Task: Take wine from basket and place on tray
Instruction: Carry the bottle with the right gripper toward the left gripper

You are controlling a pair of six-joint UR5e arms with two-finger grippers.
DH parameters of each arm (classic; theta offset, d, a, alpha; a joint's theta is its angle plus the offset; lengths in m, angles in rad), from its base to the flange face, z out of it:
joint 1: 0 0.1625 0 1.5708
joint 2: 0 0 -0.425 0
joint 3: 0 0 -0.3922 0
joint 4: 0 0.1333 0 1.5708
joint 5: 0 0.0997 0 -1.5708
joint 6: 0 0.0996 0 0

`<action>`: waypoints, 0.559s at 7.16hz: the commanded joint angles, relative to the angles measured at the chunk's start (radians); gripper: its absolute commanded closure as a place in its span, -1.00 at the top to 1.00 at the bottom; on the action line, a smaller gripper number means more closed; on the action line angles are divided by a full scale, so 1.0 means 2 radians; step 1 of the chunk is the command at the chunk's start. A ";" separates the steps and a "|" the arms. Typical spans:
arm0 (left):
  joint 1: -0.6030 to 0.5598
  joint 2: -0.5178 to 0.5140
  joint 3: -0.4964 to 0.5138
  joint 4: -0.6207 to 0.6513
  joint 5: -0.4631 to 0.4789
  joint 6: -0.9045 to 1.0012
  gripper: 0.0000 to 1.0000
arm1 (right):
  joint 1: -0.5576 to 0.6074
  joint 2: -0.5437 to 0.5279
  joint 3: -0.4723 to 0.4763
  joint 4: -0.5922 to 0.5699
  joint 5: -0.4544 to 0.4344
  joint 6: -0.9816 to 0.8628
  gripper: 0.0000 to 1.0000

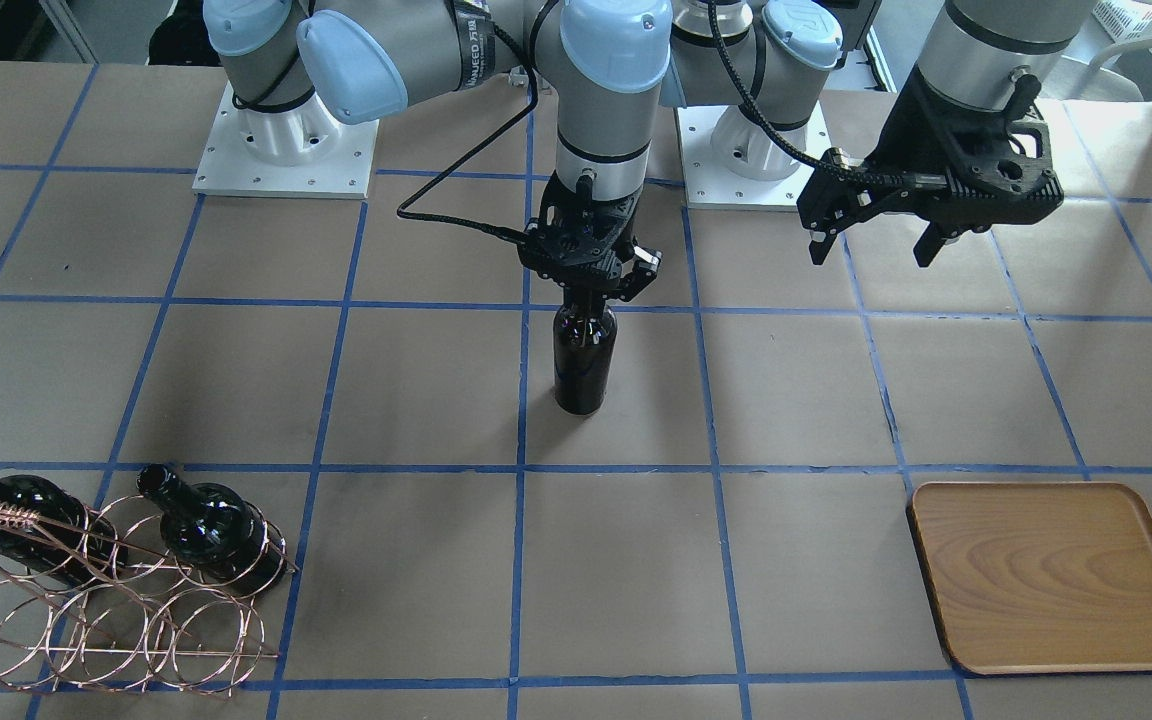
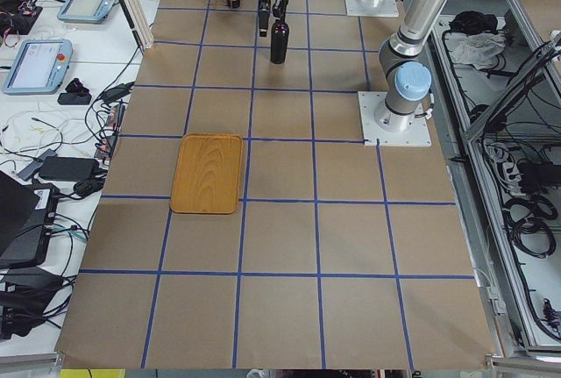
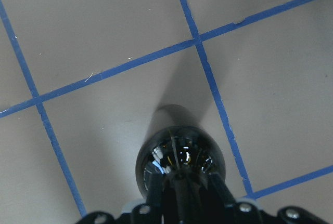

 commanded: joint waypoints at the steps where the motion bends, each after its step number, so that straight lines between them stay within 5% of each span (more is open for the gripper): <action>1: 0.000 0.000 0.000 -0.001 -0.001 0.000 1.00 | 0.007 -0.001 -0.001 0.000 0.001 0.008 -0.83; 4: 0.000 0.000 0.000 -0.006 -0.003 0.000 1.00 | 0.017 0.001 -0.003 -0.002 0.001 0.025 -0.83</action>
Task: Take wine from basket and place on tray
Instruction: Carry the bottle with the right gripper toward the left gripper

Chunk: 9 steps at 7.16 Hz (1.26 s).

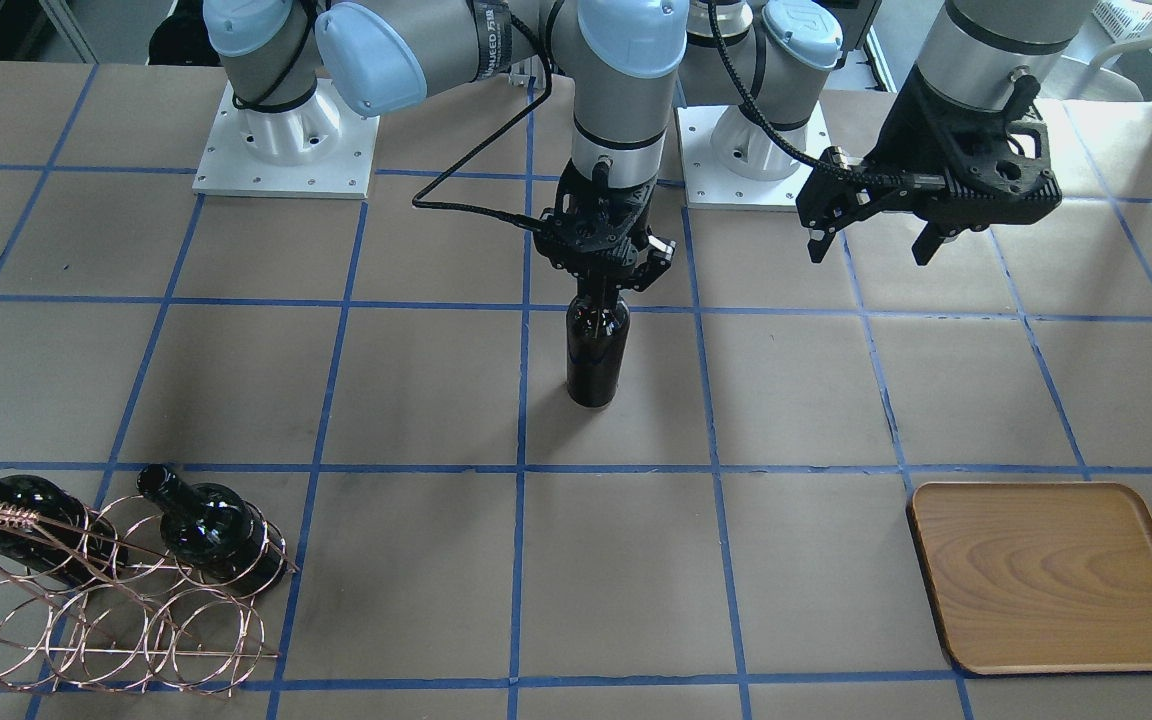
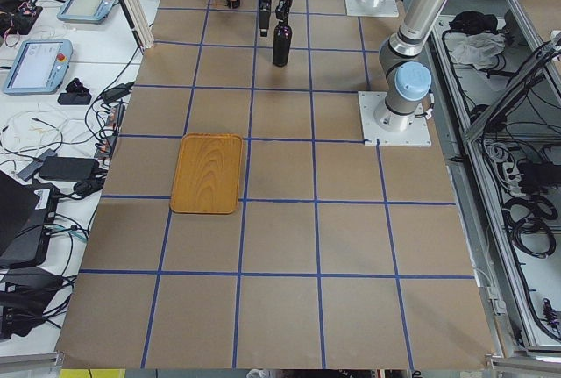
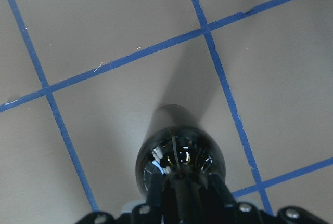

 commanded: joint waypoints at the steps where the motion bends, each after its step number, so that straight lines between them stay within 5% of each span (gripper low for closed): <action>1: 0.000 0.000 -0.002 0.003 -0.001 0.000 1.00 | 0.009 0.001 0.000 -0.001 0.000 0.009 -0.82; 4: 0.000 0.000 -0.001 0.003 0.000 0.000 1.00 | 0.010 0.006 0.000 -0.003 0.000 0.013 -0.79; 5: 0.000 0.001 -0.001 0.002 0.001 0.000 1.00 | 0.010 0.006 0.000 -0.003 0.001 0.013 -0.37; 6: 0.000 0.001 0.000 -0.001 0.001 0.000 1.00 | 0.010 0.007 0.000 -0.017 0.001 0.020 0.99; 9: 0.009 0.001 -0.002 -0.001 0.001 0.001 1.00 | 0.008 -0.008 -0.002 -0.024 0.002 0.013 1.00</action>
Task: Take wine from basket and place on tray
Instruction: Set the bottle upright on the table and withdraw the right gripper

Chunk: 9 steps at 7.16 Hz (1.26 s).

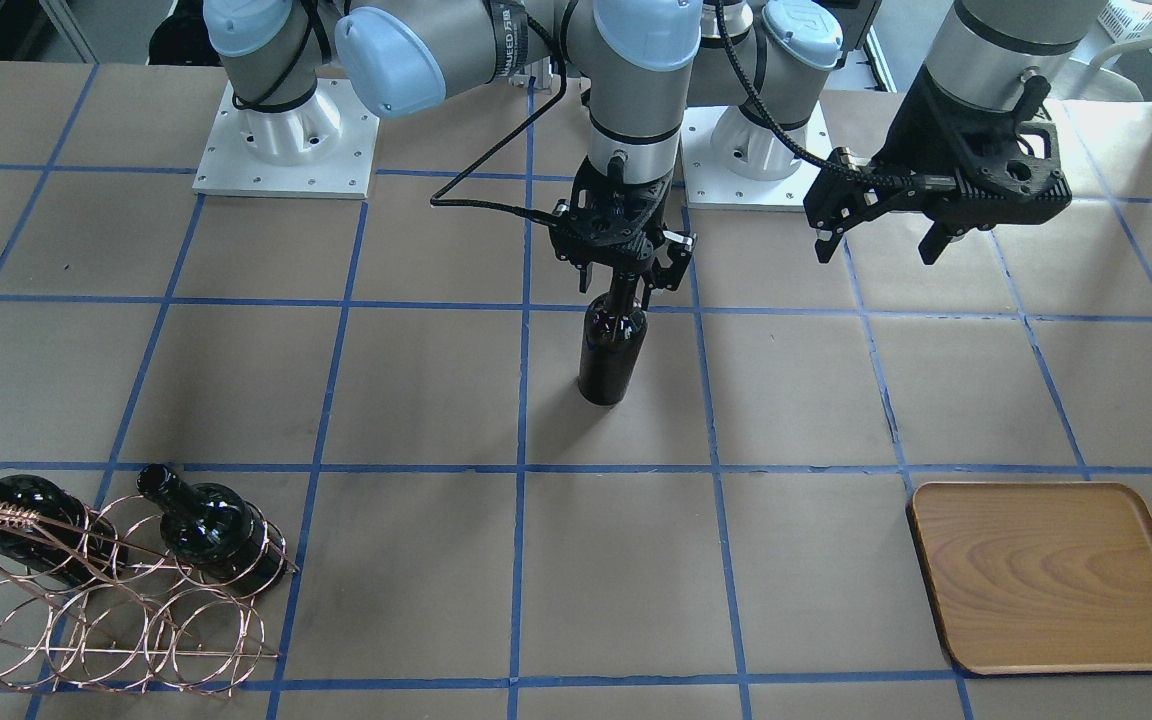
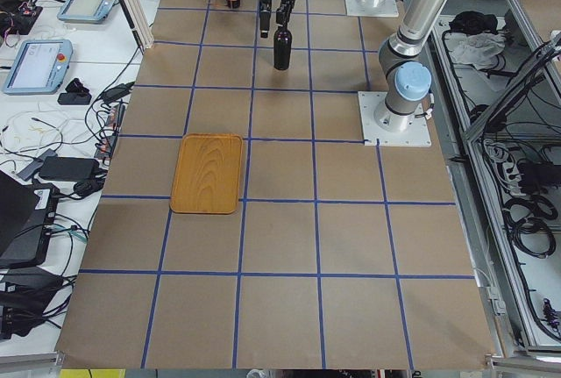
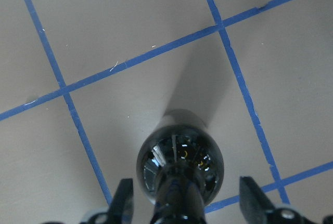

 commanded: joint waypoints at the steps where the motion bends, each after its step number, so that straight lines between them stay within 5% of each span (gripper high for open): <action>1: 0.002 0.002 -0.001 -0.003 0.000 0.000 1.00 | -0.012 -0.027 -0.001 0.002 -0.001 -0.014 1.00; 5: -0.017 -0.006 0.001 0.004 -0.010 -0.006 1.00 | -0.133 -0.125 -0.002 0.128 -0.005 -0.237 1.00; 9: -0.131 -0.021 -0.006 0.027 -0.009 -0.096 1.00 | -0.297 -0.193 0.002 0.216 -0.001 -0.466 1.00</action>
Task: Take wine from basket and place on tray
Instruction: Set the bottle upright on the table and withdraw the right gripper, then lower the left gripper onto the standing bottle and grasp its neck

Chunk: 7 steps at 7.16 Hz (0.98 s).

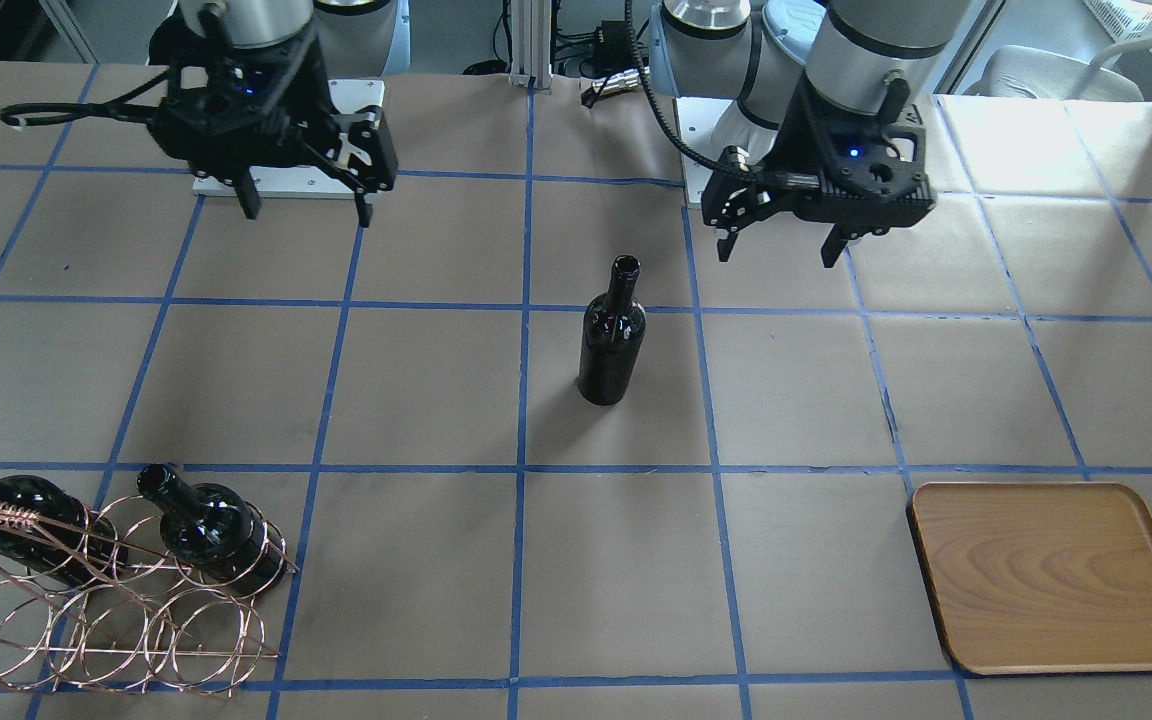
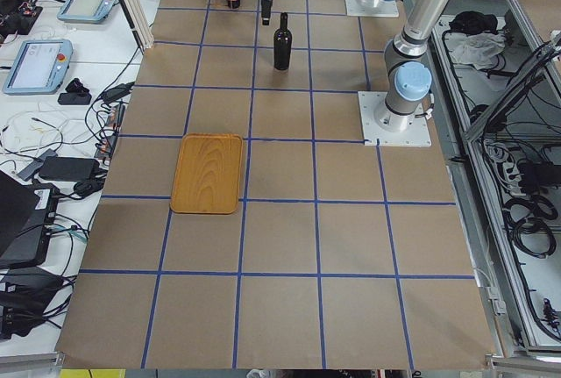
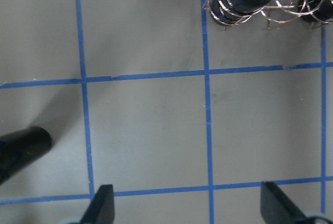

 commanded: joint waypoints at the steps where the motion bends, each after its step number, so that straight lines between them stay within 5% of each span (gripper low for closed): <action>1: -0.063 -0.015 -0.008 0.007 -0.002 -0.022 1.00 | -0.044 -0.028 0.002 0.024 0.000 -0.058 1.00; 7: -0.090 -0.042 -0.074 0.044 -0.026 -0.025 1.00 | -0.044 -0.030 0.010 0.043 0.022 -0.099 1.00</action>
